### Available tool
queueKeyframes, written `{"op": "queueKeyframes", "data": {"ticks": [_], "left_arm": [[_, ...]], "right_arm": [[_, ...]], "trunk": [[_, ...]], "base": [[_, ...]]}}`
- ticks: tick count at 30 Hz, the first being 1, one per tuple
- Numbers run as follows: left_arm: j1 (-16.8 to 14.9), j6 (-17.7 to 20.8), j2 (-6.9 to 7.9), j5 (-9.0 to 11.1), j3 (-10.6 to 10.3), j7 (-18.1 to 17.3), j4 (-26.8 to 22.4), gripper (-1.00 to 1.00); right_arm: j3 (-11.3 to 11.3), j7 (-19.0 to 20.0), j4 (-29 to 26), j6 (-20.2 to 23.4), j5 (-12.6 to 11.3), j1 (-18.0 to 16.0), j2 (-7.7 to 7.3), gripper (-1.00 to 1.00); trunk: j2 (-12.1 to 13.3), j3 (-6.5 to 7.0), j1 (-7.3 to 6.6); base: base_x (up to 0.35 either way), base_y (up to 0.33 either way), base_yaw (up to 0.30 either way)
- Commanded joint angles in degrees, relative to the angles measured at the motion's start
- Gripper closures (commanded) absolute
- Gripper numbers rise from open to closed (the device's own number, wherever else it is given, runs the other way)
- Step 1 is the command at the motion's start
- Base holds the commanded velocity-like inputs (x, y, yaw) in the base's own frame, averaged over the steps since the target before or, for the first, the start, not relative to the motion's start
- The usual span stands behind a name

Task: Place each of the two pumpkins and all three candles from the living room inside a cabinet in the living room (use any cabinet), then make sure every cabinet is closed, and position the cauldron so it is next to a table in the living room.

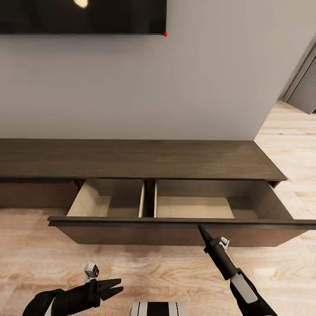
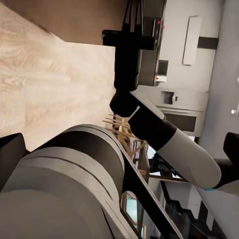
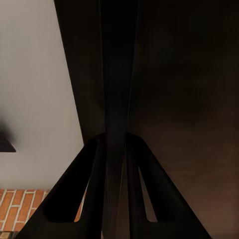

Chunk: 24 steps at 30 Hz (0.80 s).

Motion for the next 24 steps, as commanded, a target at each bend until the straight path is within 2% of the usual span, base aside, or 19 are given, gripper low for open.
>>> {"op": "queueKeyframes", "data": {"ticks": [1, 24], "left_arm": [[0.0, 0.6, 0.01, 0.1, 0.0, -0.1, 0.0, -1.0], [0.0, 0.6, 0.01, 0.1, 0.0, -0.1, 0.0, -1.0]], "right_arm": [[0.6, 0.4, 0.1, 0.7, 0.2, 0.0, 0.02, 1.0], [0.6, 0.7, 0.1, 0.7, 0.2, 0.0, 0.02, 1.0]], "trunk": [[0.0, -0.05, -0.01], [0.0, -0.05, -0.01]], "base": [[-0.02, 0.0, 0.0], [-0.08, 0.0, 0.0]]}}
